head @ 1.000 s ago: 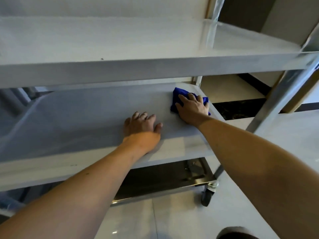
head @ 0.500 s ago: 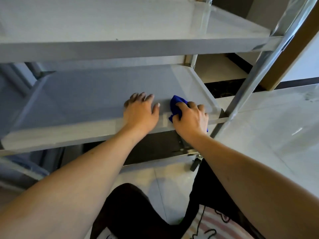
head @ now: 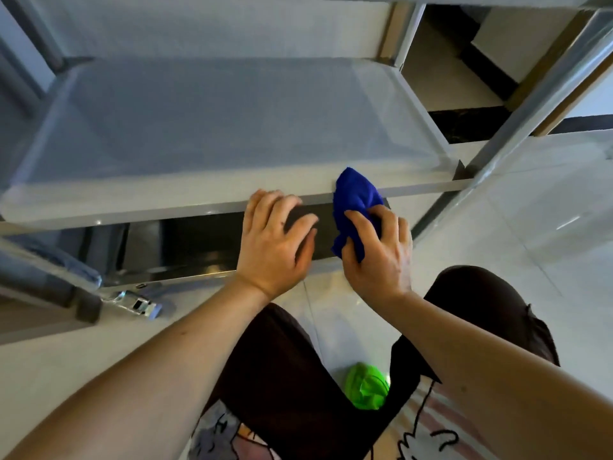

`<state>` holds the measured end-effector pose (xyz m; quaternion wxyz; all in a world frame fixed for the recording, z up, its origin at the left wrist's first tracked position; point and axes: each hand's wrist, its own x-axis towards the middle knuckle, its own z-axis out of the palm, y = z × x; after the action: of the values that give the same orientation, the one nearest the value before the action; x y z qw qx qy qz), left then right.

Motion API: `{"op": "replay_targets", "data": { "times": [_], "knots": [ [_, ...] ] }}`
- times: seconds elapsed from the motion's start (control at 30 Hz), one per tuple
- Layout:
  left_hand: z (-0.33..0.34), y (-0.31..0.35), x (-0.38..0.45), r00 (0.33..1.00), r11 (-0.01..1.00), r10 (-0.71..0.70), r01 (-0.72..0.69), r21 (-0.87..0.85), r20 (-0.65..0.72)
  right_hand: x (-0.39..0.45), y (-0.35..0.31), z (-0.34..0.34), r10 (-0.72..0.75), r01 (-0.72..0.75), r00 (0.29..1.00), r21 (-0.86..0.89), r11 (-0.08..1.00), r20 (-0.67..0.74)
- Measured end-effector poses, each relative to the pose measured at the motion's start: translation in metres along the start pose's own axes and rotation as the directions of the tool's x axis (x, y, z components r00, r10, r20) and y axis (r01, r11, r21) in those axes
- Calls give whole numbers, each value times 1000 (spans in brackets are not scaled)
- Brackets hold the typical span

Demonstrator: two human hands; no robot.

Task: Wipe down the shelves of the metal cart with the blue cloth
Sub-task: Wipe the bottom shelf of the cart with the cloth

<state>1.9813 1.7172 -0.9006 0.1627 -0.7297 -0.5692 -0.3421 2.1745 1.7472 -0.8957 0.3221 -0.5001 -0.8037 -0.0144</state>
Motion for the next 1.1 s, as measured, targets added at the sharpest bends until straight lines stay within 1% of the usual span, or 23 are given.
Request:
{"op": "replay_targets", "data": {
  "times": [0.07,0.1,0.17,0.2,0.3,0.4,0.47,0.53,0.6,0.67,0.7,0.8,0.87,0.97,1.1],
  "knots": [
    [9,1,-17,999,1000,-1,2,-16,36,-12,6,10,-50,50,997,-6,999,52],
    [14,1,-28,997,999,-7,10,-31,80,-17,9,14,-73,75,993,-16,997,93],
    [24,-3,-48,977,997,-44,55,-45,209,-20,14,24,-110,119,977,-39,992,185],
    [29,-6,-55,956,995,-80,93,-33,283,-19,18,29,-123,137,966,-47,990,225],
    [49,-18,-59,843,975,-214,214,57,493,-9,28,46,-144,175,933,-67,982,329],
    [79,-24,-48,743,947,-312,290,134,593,1,40,62,-127,176,911,-92,980,392],
    [99,-24,-42,712,934,-345,327,146,611,9,51,70,-124,189,877,-97,977,464],
    [120,-20,-38,710,933,-337,338,121,619,19,66,76,-171,263,823,-97,960,542],
    [140,-16,-34,716,931,-338,351,104,611,31,84,84,-230,354,778,-107,929,584],
    [159,-13,-29,724,921,-361,375,104,587,39,106,97,-240,388,771,-137,911,590],
    [169,-13,-27,719,917,-370,385,106,588,40,116,106,-214,370,777,-154,916,592],
    [200,-14,-23,688,924,-358,360,131,631,24,136,136,-68,228,809,-205,952,584],
    [213,-13,-23,696,924,-368,347,160,617,8,139,154,11,148,820,-232,961,572],
    [221,-13,-25,729,924,-378,337,182,571,4,136,172,41,105,844,-241,965,534],
    [224,-14,-26,745,924,-380,335,186,548,22,145,184,49,111,817,-240,964,575]
  ]
}}
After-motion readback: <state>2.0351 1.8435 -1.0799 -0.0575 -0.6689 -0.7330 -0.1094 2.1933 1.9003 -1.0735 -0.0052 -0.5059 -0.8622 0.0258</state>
